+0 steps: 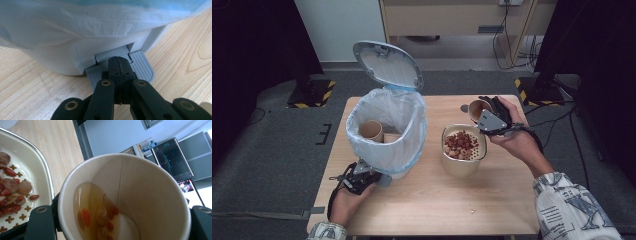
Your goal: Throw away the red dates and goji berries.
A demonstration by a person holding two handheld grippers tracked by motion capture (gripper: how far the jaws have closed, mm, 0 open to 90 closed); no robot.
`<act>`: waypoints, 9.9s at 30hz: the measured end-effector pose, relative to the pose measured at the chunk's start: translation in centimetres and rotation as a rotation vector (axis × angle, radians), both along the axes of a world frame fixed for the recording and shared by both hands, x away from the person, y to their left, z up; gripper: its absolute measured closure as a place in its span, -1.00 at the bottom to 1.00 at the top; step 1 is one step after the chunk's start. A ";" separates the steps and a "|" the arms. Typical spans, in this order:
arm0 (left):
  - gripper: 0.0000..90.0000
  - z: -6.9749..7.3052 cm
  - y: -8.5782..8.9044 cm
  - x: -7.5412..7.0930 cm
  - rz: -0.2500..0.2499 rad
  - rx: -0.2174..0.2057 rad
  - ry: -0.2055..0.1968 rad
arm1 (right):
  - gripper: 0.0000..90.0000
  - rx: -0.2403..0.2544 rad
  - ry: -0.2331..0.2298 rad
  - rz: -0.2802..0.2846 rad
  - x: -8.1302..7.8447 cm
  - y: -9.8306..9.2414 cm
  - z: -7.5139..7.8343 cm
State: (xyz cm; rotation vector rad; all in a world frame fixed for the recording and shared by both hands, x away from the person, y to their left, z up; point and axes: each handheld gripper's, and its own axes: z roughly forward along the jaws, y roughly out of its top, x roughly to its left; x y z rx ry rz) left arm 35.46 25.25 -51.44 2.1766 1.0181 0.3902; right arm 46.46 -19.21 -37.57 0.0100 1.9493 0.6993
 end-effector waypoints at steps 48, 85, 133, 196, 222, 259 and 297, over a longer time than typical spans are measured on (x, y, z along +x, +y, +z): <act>1.00 0.0 0.0 0.0 -0.001 0.000 -0.002 | -0.37 -0.138 -0.090 0.025 -1.1 0.9 1.5; 1.00 0.0 0.0 0.0 -0.001 0.001 -0.002 | -0.38 -0.502 -0.276 0.044 -2.4 2.5 2.8; 1.00 0.0 0.0 0.0 0.000 0.001 -0.002 | -0.37 -0.750 -0.472 0.043 -3.5 4.0 1.8; 1.00 0.0 0.0 0.0 -0.001 0.001 -0.002 | -0.34 -0.865 -0.526 0.086 -4.3 4.9 -0.8; 1.00 0.0 0.0 0.0 0.000 0.002 -0.002 | -0.34 -0.909 -0.578 0.068 -4.2 4.6 0.4; 1.00 0.0 0.0 0.0 0.000 0.003 -0.002 | -0.35 -0.733 -0.473 0.049 -3.7 4.5 0.2; 1.00 0.0 0.0 0.0 -0.001 0.002 -0.002 | -0.37 -0.497 -0.361 0.033 -2.5 4.8 2.0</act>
